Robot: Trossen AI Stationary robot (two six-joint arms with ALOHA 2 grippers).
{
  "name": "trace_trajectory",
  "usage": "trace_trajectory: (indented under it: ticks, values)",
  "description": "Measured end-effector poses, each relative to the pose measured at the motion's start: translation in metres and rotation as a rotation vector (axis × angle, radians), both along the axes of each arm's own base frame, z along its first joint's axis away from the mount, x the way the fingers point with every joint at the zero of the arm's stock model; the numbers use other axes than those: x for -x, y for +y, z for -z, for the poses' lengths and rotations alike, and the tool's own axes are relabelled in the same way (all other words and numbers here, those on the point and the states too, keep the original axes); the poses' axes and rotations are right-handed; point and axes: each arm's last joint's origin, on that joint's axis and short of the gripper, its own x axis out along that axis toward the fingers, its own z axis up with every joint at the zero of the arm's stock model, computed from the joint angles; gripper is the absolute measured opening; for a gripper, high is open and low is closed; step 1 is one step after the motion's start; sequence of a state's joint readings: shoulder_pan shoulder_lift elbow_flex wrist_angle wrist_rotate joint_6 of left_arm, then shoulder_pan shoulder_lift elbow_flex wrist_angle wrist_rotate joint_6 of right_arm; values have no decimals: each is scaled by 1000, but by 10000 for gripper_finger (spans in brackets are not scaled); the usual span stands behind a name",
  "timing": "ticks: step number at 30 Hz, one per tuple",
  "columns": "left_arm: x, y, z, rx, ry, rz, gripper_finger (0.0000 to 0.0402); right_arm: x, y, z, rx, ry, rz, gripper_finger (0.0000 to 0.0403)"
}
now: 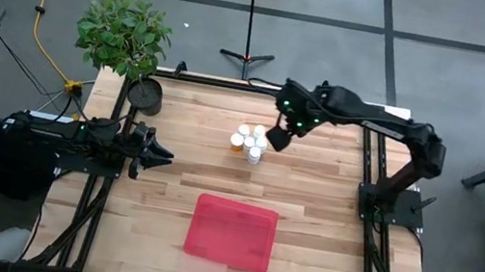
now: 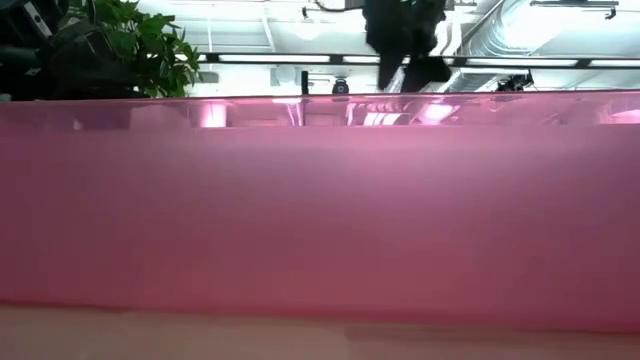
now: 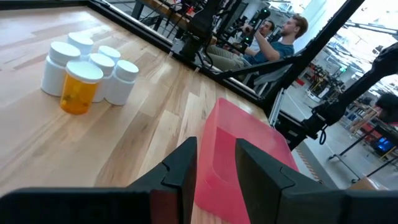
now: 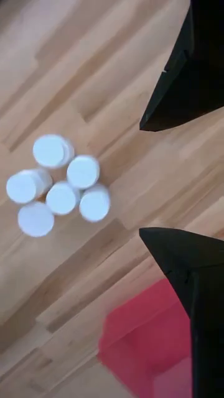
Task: Pick and place pill bottles into a basket
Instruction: Put the white pill bottle into the red bin
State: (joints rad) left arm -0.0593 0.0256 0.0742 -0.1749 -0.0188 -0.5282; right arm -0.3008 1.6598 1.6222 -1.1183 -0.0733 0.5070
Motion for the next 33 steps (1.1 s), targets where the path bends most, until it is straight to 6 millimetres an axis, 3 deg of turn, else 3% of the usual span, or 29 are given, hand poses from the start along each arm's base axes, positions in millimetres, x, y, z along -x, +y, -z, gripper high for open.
trace_trajectory:
  ticks: [12,22,33]
  values:
    - [0,0,0,70,3,-18,145,-47,10,32,-89,-84,165,256]
    - [0,0,0,70,3,-18,145,-55,34,39,-77,-59,248,256]
    - [0,0,0,72,3,-4,145,-72,47,50,-15,-103,149,256]
